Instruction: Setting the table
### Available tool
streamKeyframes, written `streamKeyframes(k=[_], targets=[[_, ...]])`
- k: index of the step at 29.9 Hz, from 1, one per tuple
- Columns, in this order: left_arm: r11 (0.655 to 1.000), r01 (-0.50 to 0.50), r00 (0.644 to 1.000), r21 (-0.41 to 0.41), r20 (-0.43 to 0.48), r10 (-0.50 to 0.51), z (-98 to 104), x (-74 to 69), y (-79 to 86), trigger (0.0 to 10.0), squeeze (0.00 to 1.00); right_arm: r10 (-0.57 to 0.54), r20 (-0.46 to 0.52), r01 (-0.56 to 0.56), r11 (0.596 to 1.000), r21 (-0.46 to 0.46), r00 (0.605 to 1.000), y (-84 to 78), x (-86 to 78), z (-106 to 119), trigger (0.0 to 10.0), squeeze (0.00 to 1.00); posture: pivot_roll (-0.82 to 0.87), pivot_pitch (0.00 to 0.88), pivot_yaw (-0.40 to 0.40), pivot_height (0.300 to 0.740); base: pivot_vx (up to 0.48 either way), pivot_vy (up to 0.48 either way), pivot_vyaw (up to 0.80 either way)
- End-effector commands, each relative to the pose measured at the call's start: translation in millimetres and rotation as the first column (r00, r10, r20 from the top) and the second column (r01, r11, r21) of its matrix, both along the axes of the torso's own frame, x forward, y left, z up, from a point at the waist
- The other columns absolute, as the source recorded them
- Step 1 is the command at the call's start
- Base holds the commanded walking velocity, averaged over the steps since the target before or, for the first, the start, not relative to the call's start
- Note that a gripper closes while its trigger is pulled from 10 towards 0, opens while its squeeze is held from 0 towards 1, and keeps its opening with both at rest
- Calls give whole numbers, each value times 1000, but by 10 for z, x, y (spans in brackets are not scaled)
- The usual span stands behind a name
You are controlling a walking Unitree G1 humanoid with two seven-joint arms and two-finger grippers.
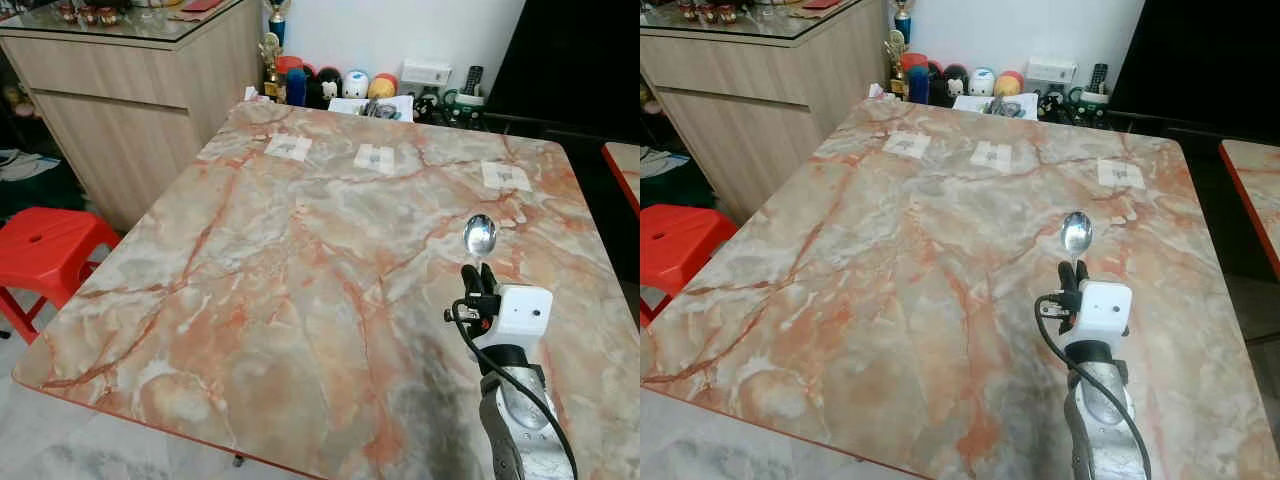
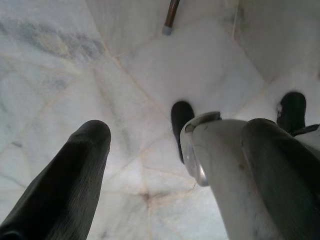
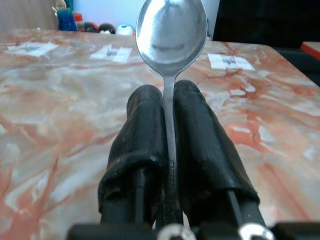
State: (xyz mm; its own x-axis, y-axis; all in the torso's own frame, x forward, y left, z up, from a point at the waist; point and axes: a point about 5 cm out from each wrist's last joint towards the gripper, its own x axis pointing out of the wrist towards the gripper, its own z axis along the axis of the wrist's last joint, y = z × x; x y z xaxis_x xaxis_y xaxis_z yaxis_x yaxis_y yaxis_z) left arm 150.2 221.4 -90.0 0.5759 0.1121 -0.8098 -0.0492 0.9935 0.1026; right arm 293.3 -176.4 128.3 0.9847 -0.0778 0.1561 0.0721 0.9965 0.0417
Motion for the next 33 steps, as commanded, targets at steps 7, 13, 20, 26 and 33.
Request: streamKeyframes(k=[7, 13, 20, 26, 33], targets=[[1000, 20, 999, 9, -35, -20, -28, -44, -22, 10000, 0, -30, 54, 30, 1000, -4, 998, -33, 11, 100, 10000, 0, 9, 92, -40, 740, 0, -403, -752], [1000, 20, 999, 9, -35, -20, -28, -44, -22, 10000, 0, -19, 62, 21, 1000, -21, 998, -6, 19, 116, 10000, 0, 9, 92, -40, 740, 0, -404, -750], [1000, 23, 999, 10, -37, -22, -29, -52, -14, 10000, 0, -19, 85, 21, 1000, -22, 996, 11, 17, 132, 10000, 0, 9, 90, -41, 740, 0, -403, -311], [1000, 23, 999, 12, -37, -22, -29, -51, -16, 10000, 0, -11, 108, 14, 999, -32, 994, 38, 21, 163, 10000, 0, 10, 88, -40, 740, 0, -407, 0], [999, 29, 999, 13, -38, -29, -30, -34, -45, 10000, 0, -7, 124, 12, 999, -37, 992, 51, 24, 185, 10000, 0, 7, 80, -38, 740, 0, -409, 0]])
